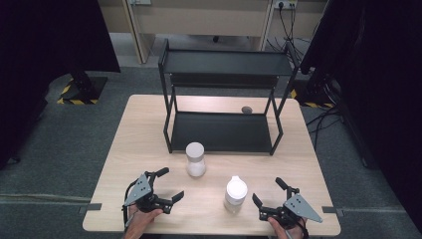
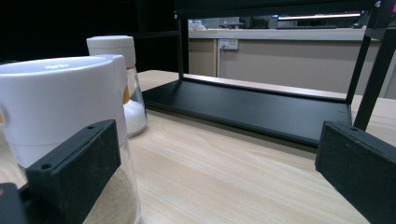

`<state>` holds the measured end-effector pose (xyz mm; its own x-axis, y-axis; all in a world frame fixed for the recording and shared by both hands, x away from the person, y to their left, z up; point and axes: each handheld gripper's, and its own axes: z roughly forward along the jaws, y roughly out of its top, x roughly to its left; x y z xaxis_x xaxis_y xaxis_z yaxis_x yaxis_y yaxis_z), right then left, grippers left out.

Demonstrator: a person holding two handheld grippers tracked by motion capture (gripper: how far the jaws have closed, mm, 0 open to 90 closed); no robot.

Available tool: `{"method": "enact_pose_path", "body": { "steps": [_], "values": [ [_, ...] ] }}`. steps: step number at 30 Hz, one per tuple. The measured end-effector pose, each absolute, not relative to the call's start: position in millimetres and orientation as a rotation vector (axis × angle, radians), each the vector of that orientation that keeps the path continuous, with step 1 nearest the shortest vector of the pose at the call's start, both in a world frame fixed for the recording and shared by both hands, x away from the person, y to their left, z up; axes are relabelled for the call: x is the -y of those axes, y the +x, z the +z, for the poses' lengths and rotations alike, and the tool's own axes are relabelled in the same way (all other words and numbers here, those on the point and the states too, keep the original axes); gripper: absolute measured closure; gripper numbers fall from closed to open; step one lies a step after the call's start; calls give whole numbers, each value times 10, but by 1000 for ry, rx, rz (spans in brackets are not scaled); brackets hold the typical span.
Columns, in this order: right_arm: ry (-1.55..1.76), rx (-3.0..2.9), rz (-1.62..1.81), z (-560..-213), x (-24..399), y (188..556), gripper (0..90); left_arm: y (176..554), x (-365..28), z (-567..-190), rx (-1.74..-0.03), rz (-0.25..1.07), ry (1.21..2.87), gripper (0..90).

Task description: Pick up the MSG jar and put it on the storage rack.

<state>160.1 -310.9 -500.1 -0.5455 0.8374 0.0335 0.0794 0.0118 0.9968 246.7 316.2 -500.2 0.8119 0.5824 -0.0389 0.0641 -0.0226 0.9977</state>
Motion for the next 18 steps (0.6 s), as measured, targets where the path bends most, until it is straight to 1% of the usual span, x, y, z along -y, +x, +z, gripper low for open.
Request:
{"method": "enact_pose_path", "body": {
  "steps": [18],
  "values": [
    [951,-1679,1602,-5014,3115,1595,4,2467,-3170,-5011,-559,441,1545,0]
  ]
}}
